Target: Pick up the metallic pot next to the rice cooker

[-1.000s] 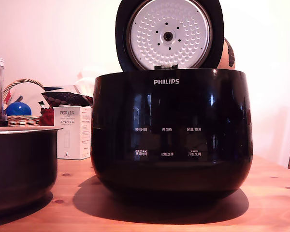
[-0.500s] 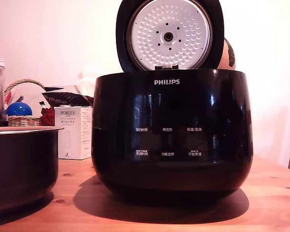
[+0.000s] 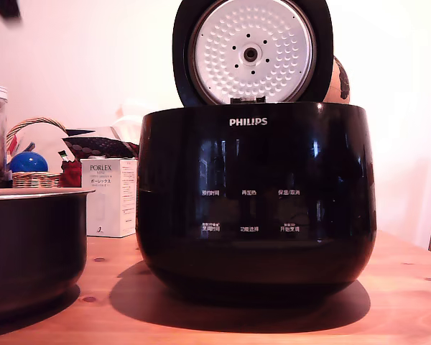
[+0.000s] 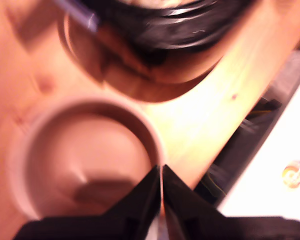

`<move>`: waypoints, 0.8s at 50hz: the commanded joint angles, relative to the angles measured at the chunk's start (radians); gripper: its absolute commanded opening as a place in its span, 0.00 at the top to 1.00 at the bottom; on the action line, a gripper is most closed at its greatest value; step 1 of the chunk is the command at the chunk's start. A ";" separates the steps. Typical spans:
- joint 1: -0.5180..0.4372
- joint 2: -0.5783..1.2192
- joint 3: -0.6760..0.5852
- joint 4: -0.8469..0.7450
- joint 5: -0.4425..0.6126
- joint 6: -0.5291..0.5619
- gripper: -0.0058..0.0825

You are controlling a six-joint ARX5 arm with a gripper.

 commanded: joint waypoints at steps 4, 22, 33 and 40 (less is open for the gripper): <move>0.009 0.030 -0.002 0.002 0.013 -0.024 0.96; 0.020 0.119 -0.004 0.002 0.049 -0.138 0.96; -0.020 0.139 -0.101 0.002 0.070 -0.117 0.96; -0.028 0.140 -0.182 0.005 0.042 -0.117 0.96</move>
